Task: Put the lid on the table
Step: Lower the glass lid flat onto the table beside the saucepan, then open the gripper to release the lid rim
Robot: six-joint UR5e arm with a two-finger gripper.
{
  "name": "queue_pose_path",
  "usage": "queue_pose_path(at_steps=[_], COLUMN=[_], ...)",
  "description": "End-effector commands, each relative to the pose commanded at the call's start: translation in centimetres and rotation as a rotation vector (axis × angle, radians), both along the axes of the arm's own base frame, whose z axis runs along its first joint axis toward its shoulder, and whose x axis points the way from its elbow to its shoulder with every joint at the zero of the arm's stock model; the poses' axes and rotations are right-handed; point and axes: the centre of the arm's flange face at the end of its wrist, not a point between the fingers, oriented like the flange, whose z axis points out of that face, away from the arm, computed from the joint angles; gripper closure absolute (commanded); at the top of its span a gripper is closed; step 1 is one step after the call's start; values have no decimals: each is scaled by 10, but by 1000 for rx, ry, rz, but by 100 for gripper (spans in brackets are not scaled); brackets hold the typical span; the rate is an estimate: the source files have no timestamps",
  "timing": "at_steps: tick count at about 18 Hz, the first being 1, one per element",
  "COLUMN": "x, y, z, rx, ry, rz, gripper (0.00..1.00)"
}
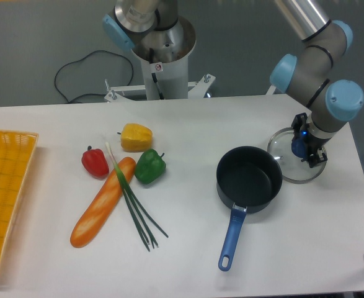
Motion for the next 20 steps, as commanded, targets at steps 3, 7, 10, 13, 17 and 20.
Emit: queue_pose_path(at_steps=[3,7,10,13,17,20], x=[0,1,2,3,3,-5], y=[0,0,1,0,-1,0], z=[0,-1,-1,-3,-1,13], rx=[0,-1,-1,-13,-31,-25], ry=[0,-3,-5,-5,3,31], rz=[0,0,-2,-4,-2,3], gripper=[31,31,28,28,27,0])
